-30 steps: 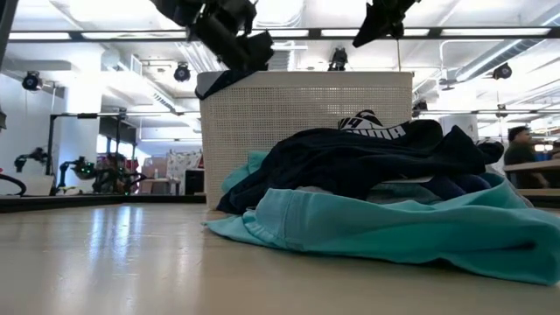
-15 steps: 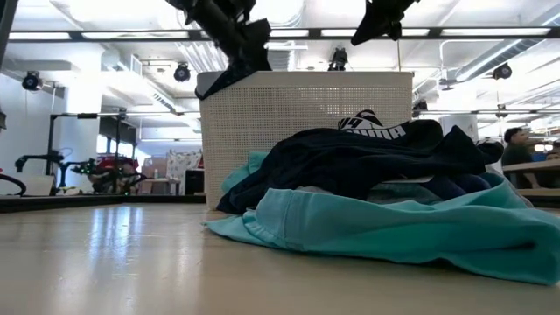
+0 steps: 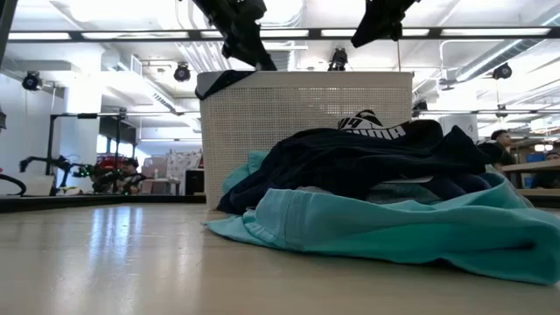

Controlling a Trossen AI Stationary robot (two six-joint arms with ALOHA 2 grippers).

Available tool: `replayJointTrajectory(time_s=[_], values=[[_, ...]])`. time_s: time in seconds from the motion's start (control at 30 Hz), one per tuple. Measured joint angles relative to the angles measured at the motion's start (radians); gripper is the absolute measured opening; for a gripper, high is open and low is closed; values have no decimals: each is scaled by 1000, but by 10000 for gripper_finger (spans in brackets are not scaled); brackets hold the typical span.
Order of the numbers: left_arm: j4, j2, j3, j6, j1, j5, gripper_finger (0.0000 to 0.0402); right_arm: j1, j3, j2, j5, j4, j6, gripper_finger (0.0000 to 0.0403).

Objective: Sort clothes
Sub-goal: Put the blue polo shirt into the white bin

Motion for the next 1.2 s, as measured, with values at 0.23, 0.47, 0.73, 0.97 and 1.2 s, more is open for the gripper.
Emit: replayJointTrajectory(time_s=[0.23, 0.47, 0.73, 0.97, 1.2], values=[[-27, -4, -9, 33, -2, 13, 83, 0, 0, 0, 0, 0, -12, 20], [-65, -5, -20, 17, -2, 12, 126, 4, 0, 0, -71, -18, -32, 13], [-54, -14, -20, -13, -6, 7, 248, 4, 0, 0, -71, -18, -31, 44], [-80, -15, -20, -19, -8, 3, 327, 4, 0, 0, -75, -19, -31, 66], [-247, -15, -21, 23, -9, -73, 337, 4, 0, 0, -130, -25, -30, 69]])
